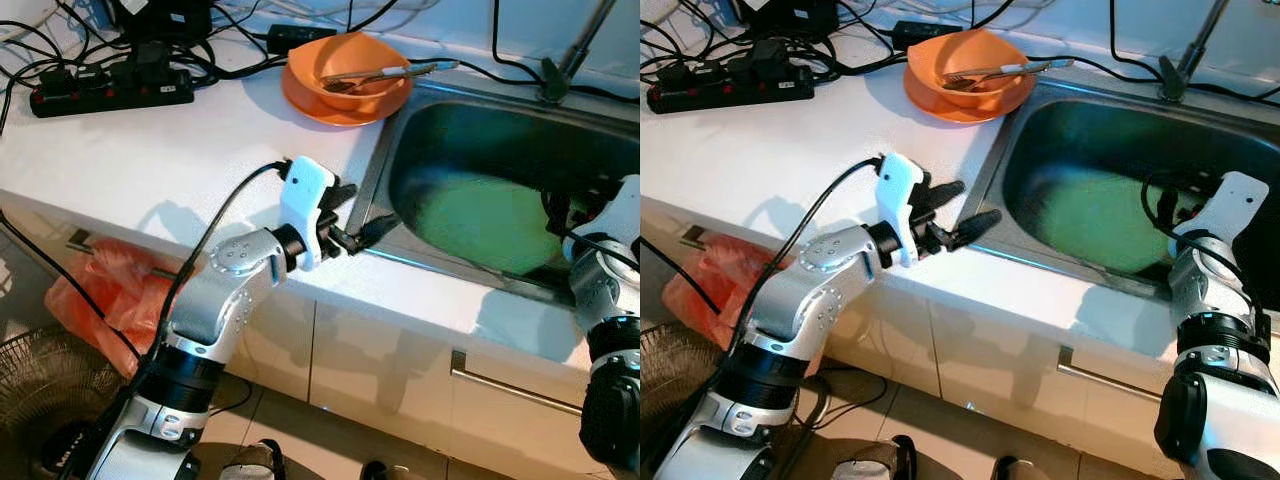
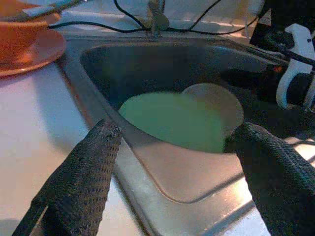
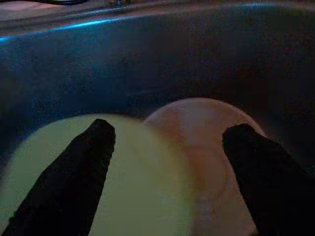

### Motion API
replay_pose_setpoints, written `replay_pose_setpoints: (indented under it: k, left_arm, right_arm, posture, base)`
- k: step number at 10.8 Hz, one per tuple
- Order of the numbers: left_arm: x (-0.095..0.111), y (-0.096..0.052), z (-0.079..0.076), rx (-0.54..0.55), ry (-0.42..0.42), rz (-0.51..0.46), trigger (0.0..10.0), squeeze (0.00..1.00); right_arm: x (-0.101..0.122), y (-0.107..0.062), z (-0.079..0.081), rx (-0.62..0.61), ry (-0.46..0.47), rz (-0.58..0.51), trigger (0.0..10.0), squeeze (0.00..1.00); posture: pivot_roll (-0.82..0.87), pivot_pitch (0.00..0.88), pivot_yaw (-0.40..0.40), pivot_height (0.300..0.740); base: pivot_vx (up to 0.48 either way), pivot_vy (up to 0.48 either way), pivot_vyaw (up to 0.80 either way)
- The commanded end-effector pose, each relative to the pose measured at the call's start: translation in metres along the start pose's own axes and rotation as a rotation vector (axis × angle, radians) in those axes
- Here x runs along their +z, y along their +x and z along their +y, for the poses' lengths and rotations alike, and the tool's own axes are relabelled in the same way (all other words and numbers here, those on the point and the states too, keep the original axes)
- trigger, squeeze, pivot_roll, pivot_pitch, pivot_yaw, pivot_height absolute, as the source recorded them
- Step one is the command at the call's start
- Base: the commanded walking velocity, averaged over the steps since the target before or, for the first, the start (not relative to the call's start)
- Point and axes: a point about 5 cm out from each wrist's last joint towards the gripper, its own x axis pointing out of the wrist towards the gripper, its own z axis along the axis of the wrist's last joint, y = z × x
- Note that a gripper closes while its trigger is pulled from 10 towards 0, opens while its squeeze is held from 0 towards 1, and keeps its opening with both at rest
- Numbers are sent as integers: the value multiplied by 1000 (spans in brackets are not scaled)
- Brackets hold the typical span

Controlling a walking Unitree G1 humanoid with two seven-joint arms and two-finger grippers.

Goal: Kitchen organization

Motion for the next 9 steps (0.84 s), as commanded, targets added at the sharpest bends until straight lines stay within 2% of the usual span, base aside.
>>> replay_pose_setpoints:
  k: [1,3,6,7,8,9]
  left_arm:
    - [1,0,1,2,14,-4,10000,0]
    - [4,0,2,7,19,-17,10000,0]
    - [10,-1,5,53,46,-63,10000,0]
    - [20,-8,13,161,72,-141,10000,0]
    - [23,-9,16,187,75,-161,10000,0]
    - [29,-18,25,288,88,-217,10000,0]
  right_arm:
    - [-4,-2,-9,-20,-18,18,10000,1000]
    - [6,-3,-9,-25,-55,-30,10000,1000]
    - [22,-9,8,15,-135,-154,10000,1000]
    - [32,-19,27,71,-138,-248,10000,1000]
    - [33,-21,31,81,-139,-257,10000,1000]
    - [32,-31,49,151,-148,-269,10000,1000]
  posture:
    - [108,125,13,740]
    - [104,119,10,740]
    - [93,112,7,740]
    - [85,106,-2,740]
    - [85,106,-2,740]
    - [76,99,-9,740]
  base:
    - [0,0,0]
    - [0,0,0]
    - [0,0,0]
    - [0,0,0]
    - [0,0,0]
    - [0,0,0]
